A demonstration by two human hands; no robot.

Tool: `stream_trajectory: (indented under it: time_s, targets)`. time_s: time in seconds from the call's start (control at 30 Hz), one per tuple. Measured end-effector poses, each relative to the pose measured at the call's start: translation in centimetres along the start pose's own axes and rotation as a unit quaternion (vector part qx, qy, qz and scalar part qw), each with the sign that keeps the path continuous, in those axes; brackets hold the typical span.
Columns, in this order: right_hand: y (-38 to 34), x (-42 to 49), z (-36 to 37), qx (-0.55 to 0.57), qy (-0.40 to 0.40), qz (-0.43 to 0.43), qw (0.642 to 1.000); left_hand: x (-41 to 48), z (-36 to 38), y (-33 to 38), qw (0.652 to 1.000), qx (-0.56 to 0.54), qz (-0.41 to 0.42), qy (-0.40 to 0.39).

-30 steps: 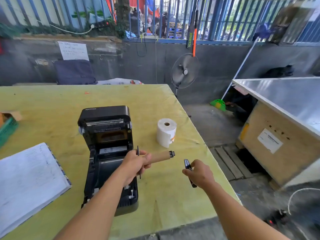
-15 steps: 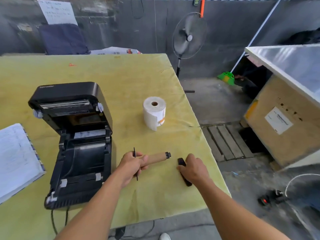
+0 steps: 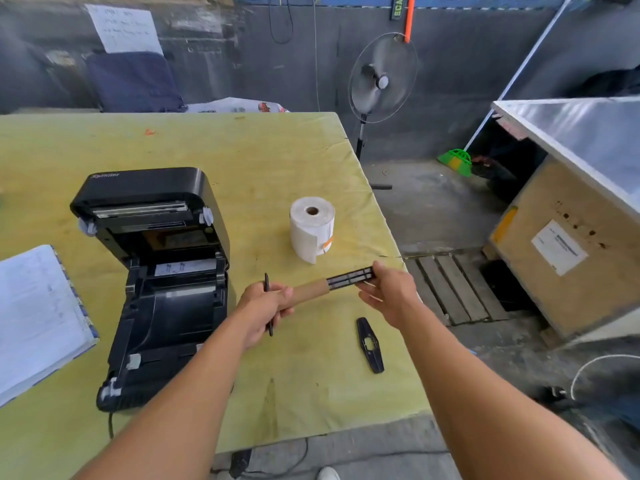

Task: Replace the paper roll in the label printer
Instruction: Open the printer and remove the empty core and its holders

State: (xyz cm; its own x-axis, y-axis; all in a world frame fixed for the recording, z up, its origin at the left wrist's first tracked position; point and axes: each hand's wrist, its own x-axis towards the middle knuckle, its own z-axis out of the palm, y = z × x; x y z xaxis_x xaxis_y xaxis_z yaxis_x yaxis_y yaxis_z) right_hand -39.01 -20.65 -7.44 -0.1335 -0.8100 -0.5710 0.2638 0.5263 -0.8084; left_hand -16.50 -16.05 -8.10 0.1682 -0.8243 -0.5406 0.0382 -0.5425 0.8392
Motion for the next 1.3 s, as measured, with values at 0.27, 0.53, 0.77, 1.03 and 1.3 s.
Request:
stream_trajectory:
  time_s: [0.27, 0.53, 0.77, 1.03, 1.3]
  targets:
    - [0.1, 0.9, -1.6, -0.325, -0.124, -0.038, 0.937, 0.8, -1.1, 0.4, 0.999, -0.013, -0.010, 0.033]
    - [4.8, 1.9, 0.0, -0.501, -0.059, -0.113, 0.856, 0.6, -0.6, -0.7, 0.999, -0.023, -0.012, 0.038]
    - [2.0, 0.0, 1.5, -0.269, -0.216, 0.034, 0.938, 0.0, 0.6, -0.3, 0.996, -0.076, -0.014, 0.049]
    - [2.3, 0.3, 2.7, -0.073, -0.122, 0.011, 0.990, -0.6, 2.2, -0.8, 0.996, -0.068, -0.011, 0.053]
    - [2.9, 0.0, 2.4, -0.410, -0.186, -0.032, 0.892, 0.8, 1.5, -2.5, 0.984, 0.114, -0.043, 0.129]
